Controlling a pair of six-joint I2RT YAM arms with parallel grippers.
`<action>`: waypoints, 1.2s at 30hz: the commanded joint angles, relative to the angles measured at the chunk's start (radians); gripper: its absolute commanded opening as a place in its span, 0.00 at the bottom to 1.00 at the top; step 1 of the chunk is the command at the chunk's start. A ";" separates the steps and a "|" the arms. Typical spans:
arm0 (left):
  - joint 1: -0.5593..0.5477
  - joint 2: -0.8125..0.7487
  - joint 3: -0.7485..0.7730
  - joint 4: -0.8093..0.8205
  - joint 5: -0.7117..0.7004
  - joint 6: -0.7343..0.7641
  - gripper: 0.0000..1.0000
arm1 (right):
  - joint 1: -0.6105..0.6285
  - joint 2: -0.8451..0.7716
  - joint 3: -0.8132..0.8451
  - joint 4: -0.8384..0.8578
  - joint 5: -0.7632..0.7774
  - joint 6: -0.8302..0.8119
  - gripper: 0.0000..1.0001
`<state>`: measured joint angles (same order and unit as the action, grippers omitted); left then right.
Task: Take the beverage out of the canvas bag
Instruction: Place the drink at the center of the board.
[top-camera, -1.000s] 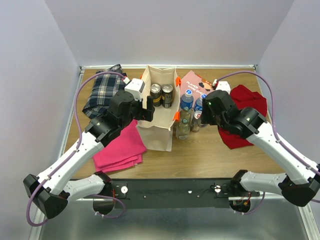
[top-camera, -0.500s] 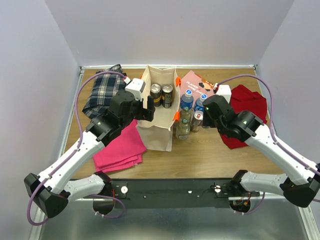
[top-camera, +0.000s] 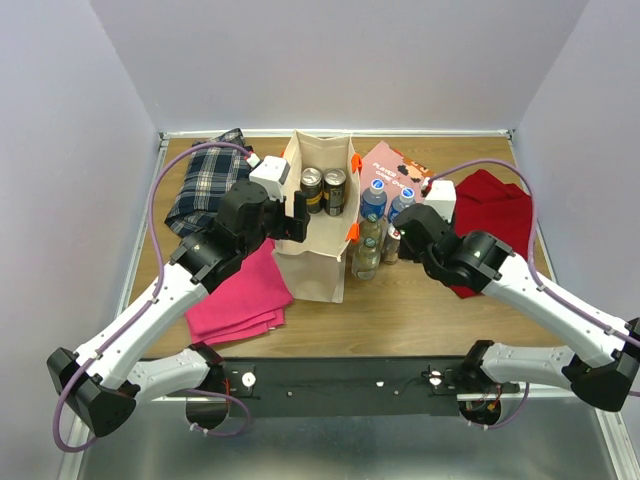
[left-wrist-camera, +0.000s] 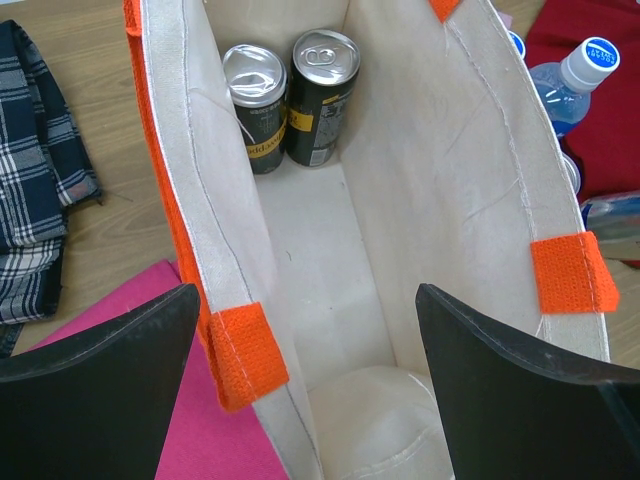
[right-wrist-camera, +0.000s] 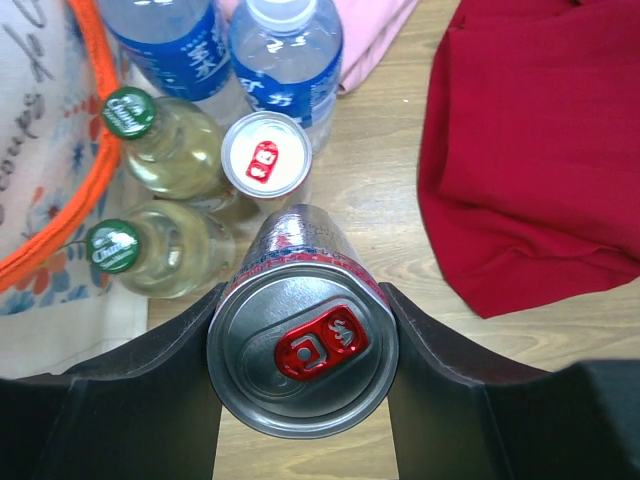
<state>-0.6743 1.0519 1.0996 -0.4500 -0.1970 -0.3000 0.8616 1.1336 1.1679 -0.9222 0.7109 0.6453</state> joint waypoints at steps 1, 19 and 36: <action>0.001 -0.023 0.003 0.013 -0.015 0.004 0.99 | 0.066 0.005 0.001 0.031 0.131 0.106 0.01; 0.001 -0.029 -0.004 0.014 -0.010 -0.002 0.99 | 0.114 -0.003 -0.135 0.103 0.159 0.203 0.01; 0.001 -0.017 -0.004 0.019 -0.009 0.004 0.99 | 0.070 0.094 -0.195 0.289 0.070 0.111 0.01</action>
<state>-0.6743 1.0409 1.0992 -0.4500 -0.1974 -0.2996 0.9661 1.2217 0.9783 -0.7570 0.7986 0.7994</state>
